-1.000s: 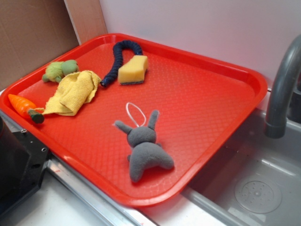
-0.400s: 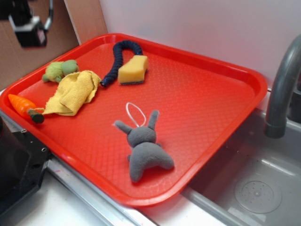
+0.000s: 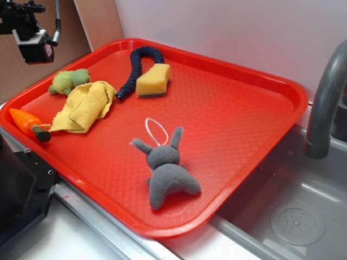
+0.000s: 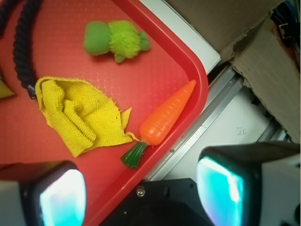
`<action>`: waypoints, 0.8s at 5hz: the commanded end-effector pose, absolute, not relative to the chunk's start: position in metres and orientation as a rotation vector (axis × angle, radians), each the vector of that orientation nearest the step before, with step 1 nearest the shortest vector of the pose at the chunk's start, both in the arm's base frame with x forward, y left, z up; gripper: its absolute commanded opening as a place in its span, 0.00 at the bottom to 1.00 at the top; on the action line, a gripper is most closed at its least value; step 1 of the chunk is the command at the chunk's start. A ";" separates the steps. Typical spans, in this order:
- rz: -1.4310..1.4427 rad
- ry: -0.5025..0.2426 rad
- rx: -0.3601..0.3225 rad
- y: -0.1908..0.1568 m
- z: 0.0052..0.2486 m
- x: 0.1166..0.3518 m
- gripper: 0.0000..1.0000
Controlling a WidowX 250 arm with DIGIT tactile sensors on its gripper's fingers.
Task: Grab the carrot.
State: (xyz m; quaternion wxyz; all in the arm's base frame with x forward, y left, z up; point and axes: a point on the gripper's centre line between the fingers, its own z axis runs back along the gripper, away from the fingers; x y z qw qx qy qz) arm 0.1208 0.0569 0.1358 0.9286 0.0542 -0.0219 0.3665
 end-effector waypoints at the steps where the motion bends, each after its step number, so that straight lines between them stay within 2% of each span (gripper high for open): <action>1: 0.909 -0.056 0.218 0.076 0.099 0.110 1.00; 2: 1.105 0.000 0.236 0.090 0.067 0.106 1.00; 3: 1.219 -0.050 0.241 0.092 0.049 0.108 1.00; 4: 1.241 -0.013 0.245 0.101 0.034 0.101 1.00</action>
